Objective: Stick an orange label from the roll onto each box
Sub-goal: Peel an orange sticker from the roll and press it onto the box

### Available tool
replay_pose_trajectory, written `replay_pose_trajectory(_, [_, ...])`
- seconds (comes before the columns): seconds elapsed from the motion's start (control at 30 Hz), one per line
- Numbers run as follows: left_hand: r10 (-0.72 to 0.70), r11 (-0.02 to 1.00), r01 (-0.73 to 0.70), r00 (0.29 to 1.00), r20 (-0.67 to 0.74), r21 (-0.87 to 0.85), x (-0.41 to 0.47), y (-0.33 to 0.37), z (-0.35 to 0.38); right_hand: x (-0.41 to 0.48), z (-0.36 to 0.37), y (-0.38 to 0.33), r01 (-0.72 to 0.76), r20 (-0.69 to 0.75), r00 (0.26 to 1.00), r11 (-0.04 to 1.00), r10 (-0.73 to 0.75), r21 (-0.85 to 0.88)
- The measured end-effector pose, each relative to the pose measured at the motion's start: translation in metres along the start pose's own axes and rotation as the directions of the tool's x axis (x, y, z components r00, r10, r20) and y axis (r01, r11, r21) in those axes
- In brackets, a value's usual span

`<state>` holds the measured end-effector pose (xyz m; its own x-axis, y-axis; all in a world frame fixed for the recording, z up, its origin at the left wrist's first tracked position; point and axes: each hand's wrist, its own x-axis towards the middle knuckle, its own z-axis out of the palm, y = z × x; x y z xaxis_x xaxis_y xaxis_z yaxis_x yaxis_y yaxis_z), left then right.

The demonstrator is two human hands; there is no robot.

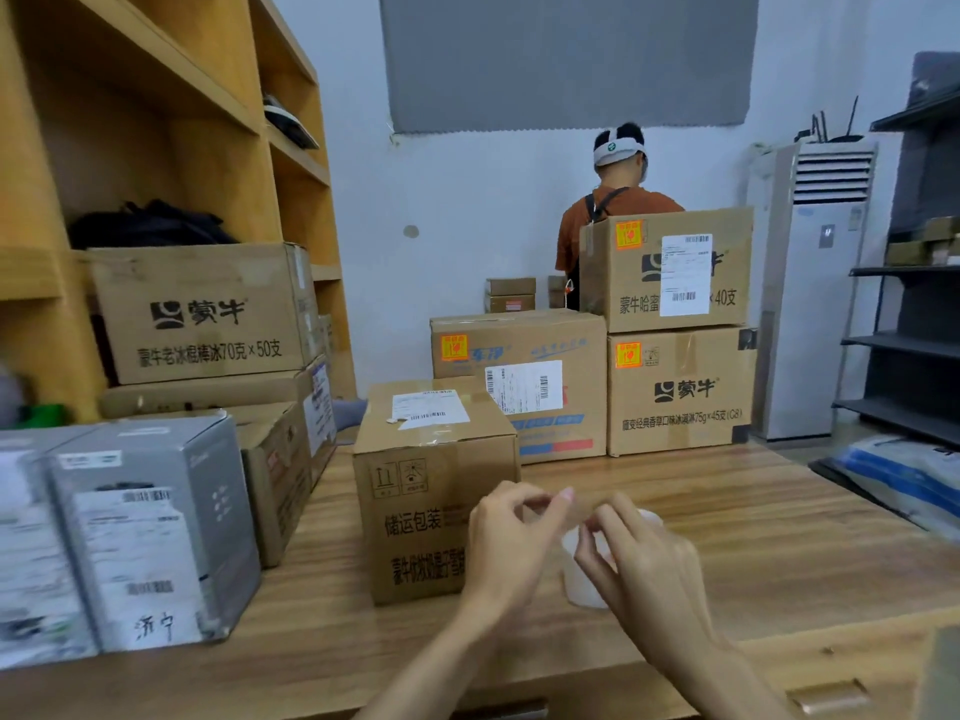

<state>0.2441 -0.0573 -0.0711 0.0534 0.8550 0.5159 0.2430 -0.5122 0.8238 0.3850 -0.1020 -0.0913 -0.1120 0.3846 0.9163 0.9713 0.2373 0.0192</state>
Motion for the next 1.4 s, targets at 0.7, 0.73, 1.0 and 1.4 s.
replay_pose_trajectory(0.7, [-0.004, 1.0, 0.006, 0.999, 0.05, -0.027, 0.009, 0.007, -0.131, 0.058, 0.02, -0.056, -0.378, 0.283, 0.926, 0.61, 0.251, 0.696])
replay_pose_trajectory(0.73, [0.001, 1.0, 0.0, 0.998, 0.055, -0.016, 0.008, 0.005, -0.136, 0.06, 0.022, -0.059, -0.39, 0.314, 0.921, 0.588, 0.231, 0.709])
replay_pose_trajectory(1.0, [0.054, 0.983, -0.064, 0.997, 0.063, 0.17, 0.008, -0.01, -0.168, 0.066, 0.049, -0.08, -0.417, 0.392, 0.906, 0.502, 0.16, 0.758])
replay_pose_trajectory(1.4, [0.243, 0.866, -0.194, 0.969, -0.05, 0.46, 0.038, -0.042, -0.174, 0.08, 0.089, -0.101, -0.102, 0.154, 0.988, 0.828, 0.02, 0.551])
